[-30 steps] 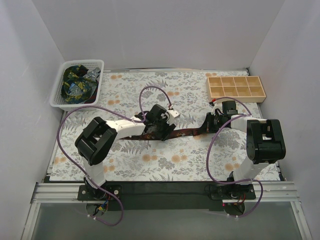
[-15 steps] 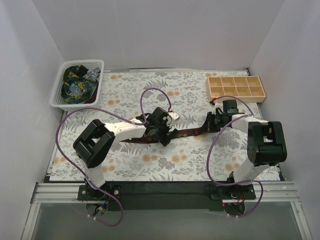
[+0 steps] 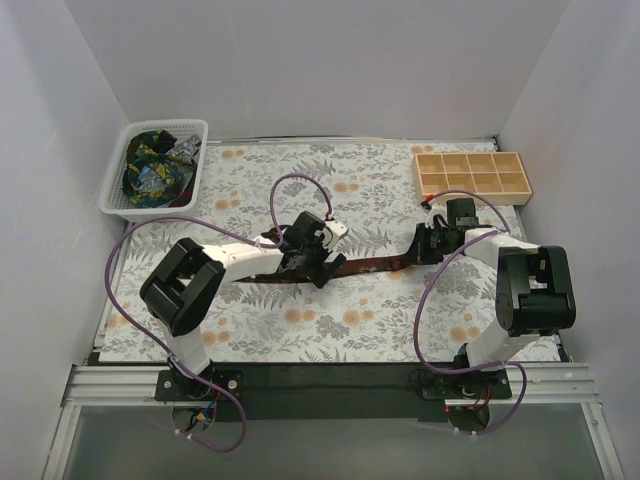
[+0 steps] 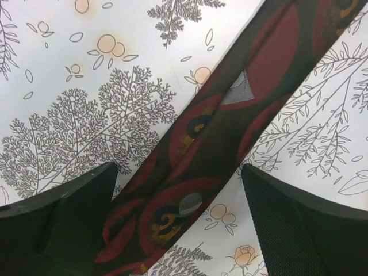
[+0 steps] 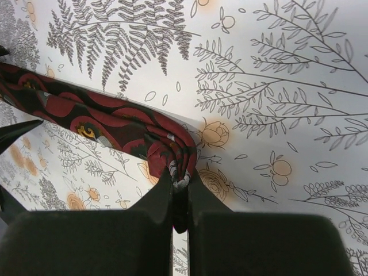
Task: Roll the ties
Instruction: Roll the tie
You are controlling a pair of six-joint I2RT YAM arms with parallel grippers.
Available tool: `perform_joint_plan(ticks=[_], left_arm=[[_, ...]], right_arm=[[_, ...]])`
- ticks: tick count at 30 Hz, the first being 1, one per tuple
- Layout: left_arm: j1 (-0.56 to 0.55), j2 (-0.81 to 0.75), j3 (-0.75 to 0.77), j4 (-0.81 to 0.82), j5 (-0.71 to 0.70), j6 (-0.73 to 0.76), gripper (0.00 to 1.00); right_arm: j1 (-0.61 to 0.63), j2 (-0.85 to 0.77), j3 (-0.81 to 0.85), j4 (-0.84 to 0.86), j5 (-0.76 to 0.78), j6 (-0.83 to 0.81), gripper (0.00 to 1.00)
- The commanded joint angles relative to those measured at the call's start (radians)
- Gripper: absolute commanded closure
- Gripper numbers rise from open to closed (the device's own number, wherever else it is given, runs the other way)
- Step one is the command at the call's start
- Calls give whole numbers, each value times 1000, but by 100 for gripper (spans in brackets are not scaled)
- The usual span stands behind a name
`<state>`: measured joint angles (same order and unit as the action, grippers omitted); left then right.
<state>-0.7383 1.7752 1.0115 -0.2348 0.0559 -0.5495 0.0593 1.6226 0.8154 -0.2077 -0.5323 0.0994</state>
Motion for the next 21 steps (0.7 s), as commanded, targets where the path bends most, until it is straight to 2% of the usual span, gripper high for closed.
perform_joint_plan(ticks=[1,5,12,16,21], left_arm=[[19,24,13,-1,13,16,17],[22,39,16,-24,13,0,21],[17,35,-14,-63,87,-59,34],[13,26,-31,-70,70,-66,44],[11,36,-30,-83,47,-70,47]], right_arm=[[-7,-47,30,-22,60,-17,99],[-15,-70,33,-32,117,2,99],[-13,-87,42,-33,164,74,99],[-13,-76,51,-38,154,105,99],[-22,-72,56,-44,172,129,99]])
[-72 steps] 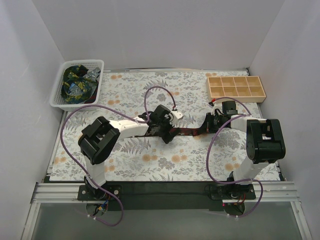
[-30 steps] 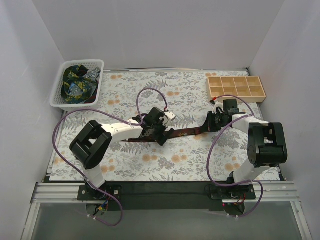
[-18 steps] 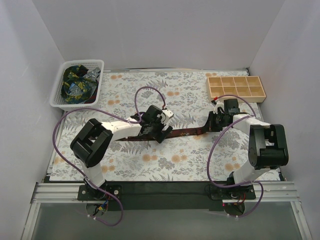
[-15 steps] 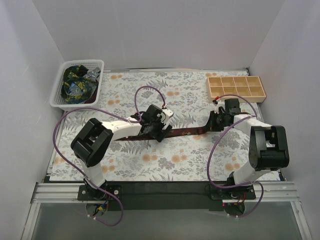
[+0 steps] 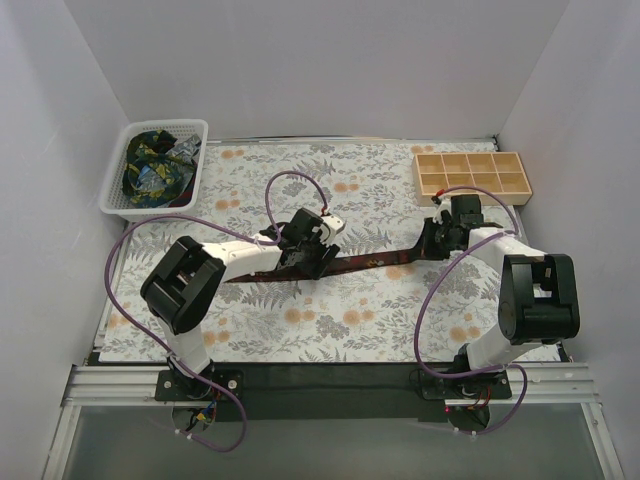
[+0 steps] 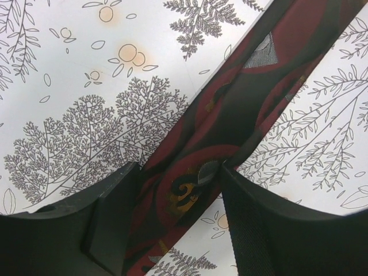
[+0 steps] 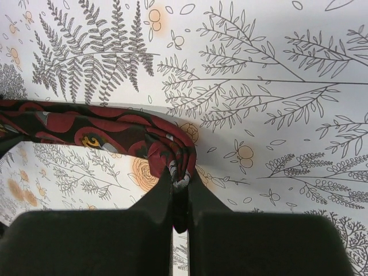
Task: Roll the ties
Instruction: Roll the tie
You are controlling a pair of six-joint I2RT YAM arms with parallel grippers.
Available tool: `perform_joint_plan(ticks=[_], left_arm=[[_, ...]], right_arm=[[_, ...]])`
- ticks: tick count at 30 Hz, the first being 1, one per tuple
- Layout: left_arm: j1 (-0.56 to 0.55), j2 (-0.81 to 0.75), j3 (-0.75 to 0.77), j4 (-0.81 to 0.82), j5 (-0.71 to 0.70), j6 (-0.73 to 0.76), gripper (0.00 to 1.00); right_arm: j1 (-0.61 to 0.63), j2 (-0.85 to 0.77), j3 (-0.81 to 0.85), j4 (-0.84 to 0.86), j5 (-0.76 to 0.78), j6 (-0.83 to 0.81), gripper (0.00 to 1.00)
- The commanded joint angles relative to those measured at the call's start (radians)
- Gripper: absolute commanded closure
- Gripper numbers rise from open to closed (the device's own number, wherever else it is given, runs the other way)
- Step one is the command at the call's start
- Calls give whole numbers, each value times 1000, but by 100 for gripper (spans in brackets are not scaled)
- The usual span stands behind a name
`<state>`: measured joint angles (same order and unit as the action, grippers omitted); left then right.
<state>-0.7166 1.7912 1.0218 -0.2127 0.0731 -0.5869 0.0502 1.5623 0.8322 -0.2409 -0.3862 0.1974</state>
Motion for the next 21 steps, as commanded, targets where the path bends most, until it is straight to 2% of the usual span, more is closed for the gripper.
perform_joint_plan(ticks=[1,6,12,21], left_arm=[[-11,23,-40,-108,28,-36,47],[-21,31,-37,-116,28,-34,47],[-90,34,-29,-129,39,-42,44],[-119,30,17,-140,37,-116,35]], right_arm=[[-18,-10,38,-11,35,33,99],[-21,-10,44,-32,90,17,99],[-18,-19,73,-99,214,-44,99],[69,-59,123,-181,564,-107,99]])
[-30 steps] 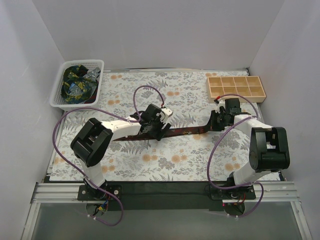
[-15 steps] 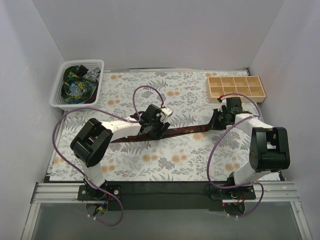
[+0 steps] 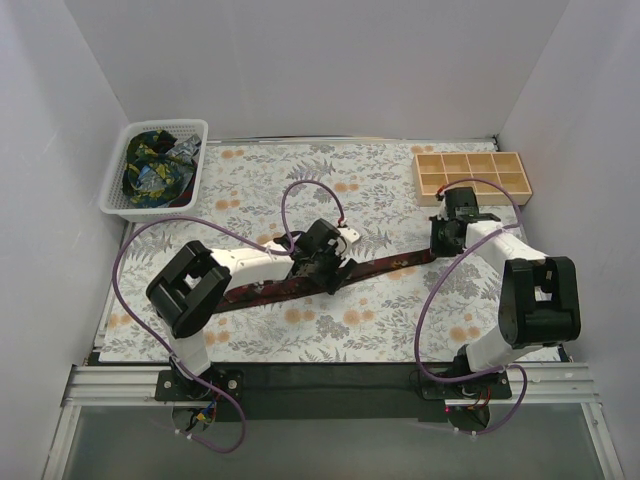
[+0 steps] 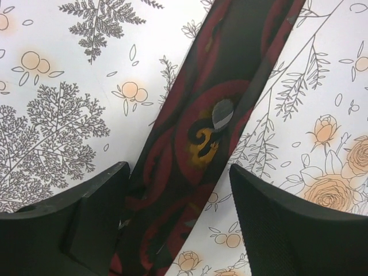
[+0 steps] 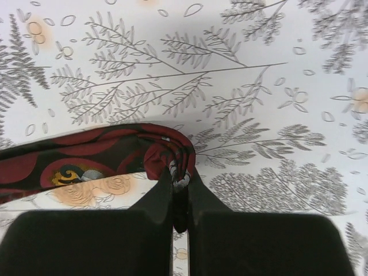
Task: Roll the ties
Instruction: Roll the tie
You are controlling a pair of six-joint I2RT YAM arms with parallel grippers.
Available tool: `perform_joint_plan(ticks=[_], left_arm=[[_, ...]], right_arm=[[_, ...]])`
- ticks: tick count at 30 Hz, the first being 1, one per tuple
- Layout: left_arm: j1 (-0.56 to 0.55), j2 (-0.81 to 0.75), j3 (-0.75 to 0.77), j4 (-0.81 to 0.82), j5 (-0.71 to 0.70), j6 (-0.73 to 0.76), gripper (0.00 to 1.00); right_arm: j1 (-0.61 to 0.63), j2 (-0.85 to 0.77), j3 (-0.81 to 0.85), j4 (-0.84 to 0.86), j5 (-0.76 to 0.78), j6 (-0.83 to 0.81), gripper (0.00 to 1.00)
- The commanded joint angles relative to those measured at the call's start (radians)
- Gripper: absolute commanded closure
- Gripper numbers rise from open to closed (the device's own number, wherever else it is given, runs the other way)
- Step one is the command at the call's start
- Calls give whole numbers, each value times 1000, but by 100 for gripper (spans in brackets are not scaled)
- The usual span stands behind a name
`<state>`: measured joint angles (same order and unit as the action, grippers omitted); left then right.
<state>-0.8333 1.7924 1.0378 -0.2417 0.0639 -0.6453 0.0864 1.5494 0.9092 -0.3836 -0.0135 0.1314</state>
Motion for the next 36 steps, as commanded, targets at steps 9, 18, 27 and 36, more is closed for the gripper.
perform_joint_plan(ticks=[9,18,27,36], left_arm=[[0,2,45,-113,42,-187,25],[80,-143,-11,-152,-97,-445,23],[111,-344,-110,-151,-121,-711,31],[112,-386,-171,-114,-107,-804,41]], right_arm=[[203,-69,56,-41,526,-88,99],[371,-12,30,-11,711,-119,99],[495,44,16,6,800,-121,99],[564,74,-33,48,770,-164,99]])
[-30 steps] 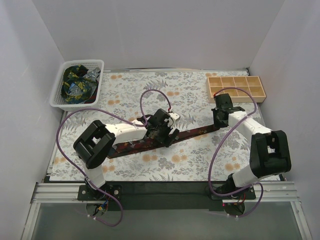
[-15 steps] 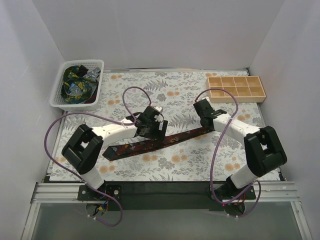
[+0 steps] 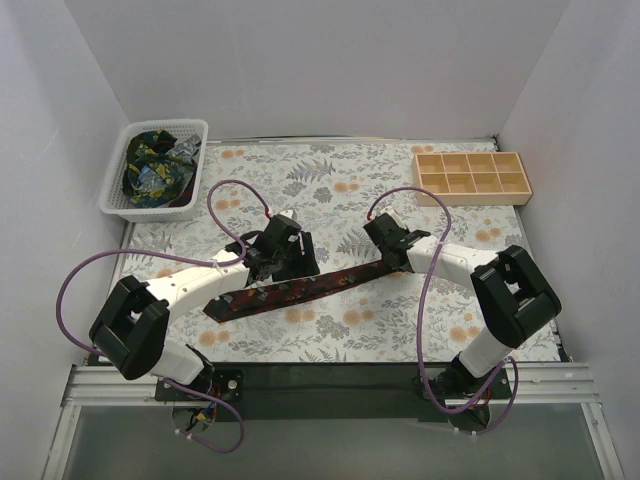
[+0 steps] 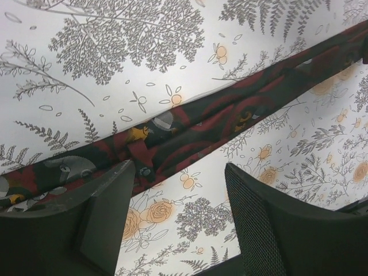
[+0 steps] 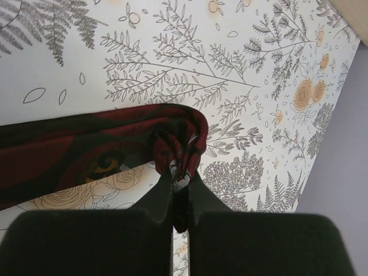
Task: Roll the ties
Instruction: Roll the tie
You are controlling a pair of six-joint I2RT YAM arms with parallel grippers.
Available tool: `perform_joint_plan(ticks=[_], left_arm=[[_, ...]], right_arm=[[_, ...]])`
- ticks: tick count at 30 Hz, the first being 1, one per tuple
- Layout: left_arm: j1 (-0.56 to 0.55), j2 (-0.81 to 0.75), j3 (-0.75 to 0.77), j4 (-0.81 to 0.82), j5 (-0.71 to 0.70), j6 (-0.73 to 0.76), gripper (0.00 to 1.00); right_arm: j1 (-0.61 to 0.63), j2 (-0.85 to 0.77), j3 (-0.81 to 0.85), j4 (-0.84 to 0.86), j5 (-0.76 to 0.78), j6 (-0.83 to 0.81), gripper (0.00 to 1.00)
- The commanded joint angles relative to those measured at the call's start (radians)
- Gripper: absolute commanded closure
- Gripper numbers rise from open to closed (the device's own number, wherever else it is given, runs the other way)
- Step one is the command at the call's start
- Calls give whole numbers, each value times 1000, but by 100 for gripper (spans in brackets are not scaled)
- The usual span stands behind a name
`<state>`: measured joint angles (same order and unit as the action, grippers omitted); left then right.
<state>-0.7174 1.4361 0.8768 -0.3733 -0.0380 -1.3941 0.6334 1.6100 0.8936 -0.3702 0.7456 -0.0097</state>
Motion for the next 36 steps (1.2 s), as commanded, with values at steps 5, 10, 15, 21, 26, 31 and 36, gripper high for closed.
perform_joint_plan(ticks=[5,10,15,21,26,31,36], left_arm=[[-4,-31,-30,46,-3,-101,43],[-2,-3,-41,62,7,-117,50],[4,24,-47,65,13,-125,60],[6,67,-47,70,36,-121,63],[6,83,-50,74,72,-120,63],[6,86,-50,79,82,-117,64],[6,73,-56,79,76,-121,64]], right_arm=[[38,36,-28,39,57,-18,99],[57,53,-15,39,165,4,99],[58,45,10,33,245,54,99],[58,64,45,34,268,83,99],[58,103,47,39,282,109,99],[74,134,27,94,276,93,99],[112,163,13,134,262,50,99]])
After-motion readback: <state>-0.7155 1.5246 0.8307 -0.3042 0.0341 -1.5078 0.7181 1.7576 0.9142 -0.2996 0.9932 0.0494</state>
